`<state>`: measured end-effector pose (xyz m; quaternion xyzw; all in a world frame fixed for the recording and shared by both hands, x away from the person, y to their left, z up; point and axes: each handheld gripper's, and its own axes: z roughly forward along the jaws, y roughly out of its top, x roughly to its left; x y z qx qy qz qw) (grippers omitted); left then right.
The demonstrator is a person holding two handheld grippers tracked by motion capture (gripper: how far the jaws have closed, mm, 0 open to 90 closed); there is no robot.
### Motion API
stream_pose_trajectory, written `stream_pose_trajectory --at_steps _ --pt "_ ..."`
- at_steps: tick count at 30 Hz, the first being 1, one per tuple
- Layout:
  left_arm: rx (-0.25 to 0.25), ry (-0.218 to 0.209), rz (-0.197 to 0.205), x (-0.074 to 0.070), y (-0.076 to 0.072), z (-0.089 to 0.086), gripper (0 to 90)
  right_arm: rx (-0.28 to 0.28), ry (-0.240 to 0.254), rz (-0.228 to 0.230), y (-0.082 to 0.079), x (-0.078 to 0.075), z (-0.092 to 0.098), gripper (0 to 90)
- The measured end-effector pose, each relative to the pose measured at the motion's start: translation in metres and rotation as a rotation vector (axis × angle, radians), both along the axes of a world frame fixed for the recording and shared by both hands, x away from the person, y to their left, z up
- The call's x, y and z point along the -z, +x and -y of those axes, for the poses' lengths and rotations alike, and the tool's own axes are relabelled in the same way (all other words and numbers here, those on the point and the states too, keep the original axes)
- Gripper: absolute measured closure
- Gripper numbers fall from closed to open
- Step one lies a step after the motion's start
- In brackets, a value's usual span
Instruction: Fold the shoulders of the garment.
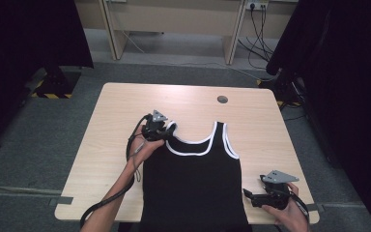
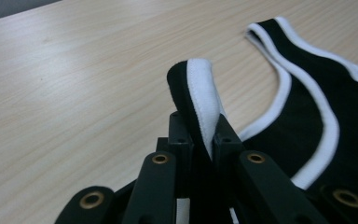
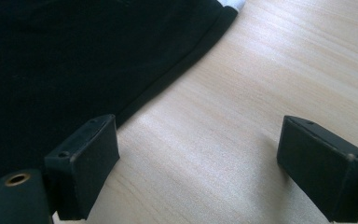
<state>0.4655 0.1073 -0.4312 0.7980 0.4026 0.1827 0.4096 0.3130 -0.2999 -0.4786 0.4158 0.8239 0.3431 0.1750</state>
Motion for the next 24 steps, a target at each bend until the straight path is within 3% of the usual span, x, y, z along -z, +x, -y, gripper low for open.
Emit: stream_pose_trajectory --at_steps 5,6,7,8,12,14,19,24 --pt "0.024 0.0 0.037 -0.004 -0.029 0.0 80.3 0.0 0.0 -0.001 0.0 0.0 0.0 13.3" --pt "0.032 0.001 0.047 -0.003 -0.04 0.0 80.0 0.0 0.0 -0.001 0.0 0.0 0.0 13.2" --pt "0.032 0.001 0.047 -0.003 -0.04 0.0 79.3 -0.002 0.0 0.0 0.0 0.0 -0.001 13.3" --pt "0.038 0.009 0.06 0.0 -0.052 0.0 78.5 -0.002 0.0 0.0 0.0 0.0 -0.001 13.3" --pt "0.052 0.0 0.058 0.007 -0.068 0.001 76.8 -0.001 0.0 0.0 0.0 0.0 -0.001 13.2" --pt "0.064 0.0 0.051 0.011 -0.076 0.002 70.9 -0.003 0.001 0.001 0.0 0.0 -0.001 13.3" --pt "0.092 -0.009 0.019 0.012 -0.093 0.004 44.9 -0.004 0.001 -0.001 0.0 0.0 -0.002 13.3" --pt "0.106 0.019 0.028 0.011 -0.109 0.009 32.2 -0.004 0.0 -0.002 -0.001 0.0 -0.003 13.2"
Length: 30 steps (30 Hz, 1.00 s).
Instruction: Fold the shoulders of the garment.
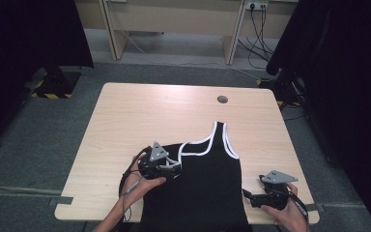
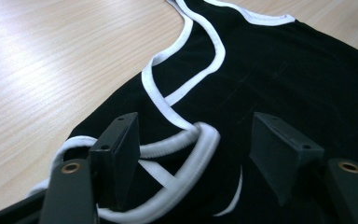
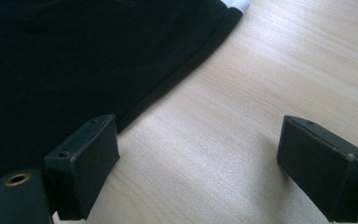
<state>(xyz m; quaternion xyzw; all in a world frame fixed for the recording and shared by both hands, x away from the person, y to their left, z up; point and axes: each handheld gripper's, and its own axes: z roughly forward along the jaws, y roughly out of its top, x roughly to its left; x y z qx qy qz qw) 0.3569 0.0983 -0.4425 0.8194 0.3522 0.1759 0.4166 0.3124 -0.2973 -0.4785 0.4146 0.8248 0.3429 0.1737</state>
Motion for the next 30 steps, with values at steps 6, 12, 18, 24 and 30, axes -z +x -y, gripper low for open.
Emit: stream_pose_trajectory --at_steps 6,12,18,24,30 --pt "0.013 0.026 -0.003 0.005 -0.001 0.004 32.8 -0.003 0.0 0.002 0.0 0.0 0.0 13.3" --pt "0.056 0.056 0.014 0.019 0.004 0.01 67.6 -0.005 0.001 0.001 0.0 0.0 -0.001 13.2" --pt "0.059 -0.025 0.051 0.007 0.005 0.005 83.5 -0.006 0.001 0.001 0.0 0.0 -0.001 13.2" --pt "0.09 -0.068 0.094 -0.015 -0.023 -0.003 83.8 -0.008 0.001 0.001 0.0 0.0 -0.001 13.2" --pt "0.106 -0.009 0.013 0.021 -0.04 -0.007 82.0 -0.011 0.0 0.002 0.0 0.0 -0.002 13.2"
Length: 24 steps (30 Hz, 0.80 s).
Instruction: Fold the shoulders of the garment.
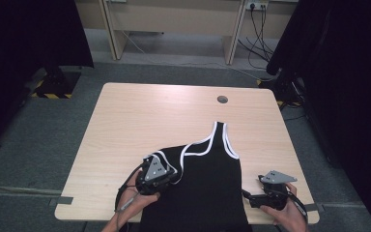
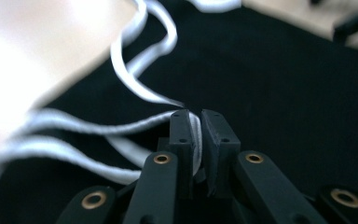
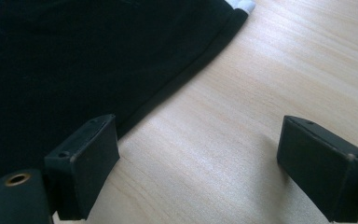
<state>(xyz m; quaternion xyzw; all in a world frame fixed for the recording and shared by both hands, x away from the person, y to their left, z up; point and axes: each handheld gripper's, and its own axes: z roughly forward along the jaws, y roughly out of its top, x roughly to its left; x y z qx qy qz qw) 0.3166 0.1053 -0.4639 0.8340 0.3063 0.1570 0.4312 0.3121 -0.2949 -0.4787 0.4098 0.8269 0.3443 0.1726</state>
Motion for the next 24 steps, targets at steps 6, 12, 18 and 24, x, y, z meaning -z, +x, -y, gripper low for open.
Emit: stream_pose_trajectory --at_steps 6,12,18,24 --pt "-0.011 0.018 -0.028 0.015 -0.004 -0.002 75.7 -0.002 0.001 -0.001 0.0 0.0 -0.001 13.2" --pt "-0.018 0.004 0.015 -0.003 -0.008 -0.005 56.2 -0.005 0.0 0.0 0.0 0.0 -0.001 13.2" --pt "-0.064 -0.019 0.032 -0.011 -0.004 -0.011 40.8 -0.005 0.0 0.0 0.0 0.0 -0.002 13.2" --pt "-0.111 0.001 -0.024 -0.001 0.0 -0.018 24.6 -0.005 0.0 0.0 0.0 0.0 -0.002 13.2"
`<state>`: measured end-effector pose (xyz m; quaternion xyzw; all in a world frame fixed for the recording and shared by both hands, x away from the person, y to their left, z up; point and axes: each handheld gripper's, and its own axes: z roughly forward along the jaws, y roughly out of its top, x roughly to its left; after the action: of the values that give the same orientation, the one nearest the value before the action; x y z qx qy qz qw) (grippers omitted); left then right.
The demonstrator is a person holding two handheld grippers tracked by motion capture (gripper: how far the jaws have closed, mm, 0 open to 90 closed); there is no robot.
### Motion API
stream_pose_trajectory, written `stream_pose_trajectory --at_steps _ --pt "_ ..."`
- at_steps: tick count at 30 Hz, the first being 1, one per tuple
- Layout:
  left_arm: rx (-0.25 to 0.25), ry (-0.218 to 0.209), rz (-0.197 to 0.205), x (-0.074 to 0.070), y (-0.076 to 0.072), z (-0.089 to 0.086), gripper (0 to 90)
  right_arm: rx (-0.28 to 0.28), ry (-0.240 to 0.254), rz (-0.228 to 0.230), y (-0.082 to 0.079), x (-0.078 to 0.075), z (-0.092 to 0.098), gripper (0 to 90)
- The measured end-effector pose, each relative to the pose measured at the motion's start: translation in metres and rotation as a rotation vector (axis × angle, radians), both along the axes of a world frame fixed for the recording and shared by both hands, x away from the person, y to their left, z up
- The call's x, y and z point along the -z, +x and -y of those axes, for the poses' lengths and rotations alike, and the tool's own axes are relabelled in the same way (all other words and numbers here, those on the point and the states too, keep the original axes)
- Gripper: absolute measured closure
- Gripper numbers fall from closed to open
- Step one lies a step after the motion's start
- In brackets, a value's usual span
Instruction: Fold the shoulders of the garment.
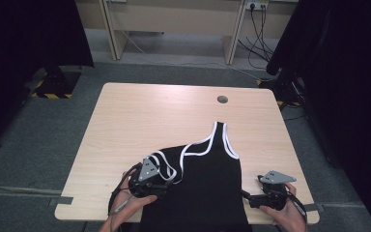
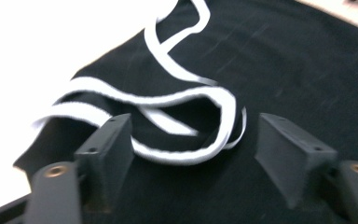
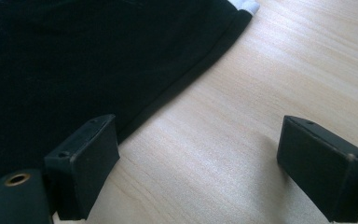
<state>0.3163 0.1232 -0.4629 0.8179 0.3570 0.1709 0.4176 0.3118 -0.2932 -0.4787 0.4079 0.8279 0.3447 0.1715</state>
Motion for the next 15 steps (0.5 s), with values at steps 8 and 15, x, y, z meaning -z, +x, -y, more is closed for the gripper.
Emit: stream_pose_trajectory --at_steps 8,15 --pt "-0.023 0.044 -0.036 0.013 -0.003 -0.009 17.4 0.0 0.0 0.0 0.0 0.0 0.0 13.2" --pt "-0.018 0.065 -0.064 0.021 -0.003 -0.012 13.7 -0.013 0.0 -0.005 0.002 0.0 0.0 13.0"
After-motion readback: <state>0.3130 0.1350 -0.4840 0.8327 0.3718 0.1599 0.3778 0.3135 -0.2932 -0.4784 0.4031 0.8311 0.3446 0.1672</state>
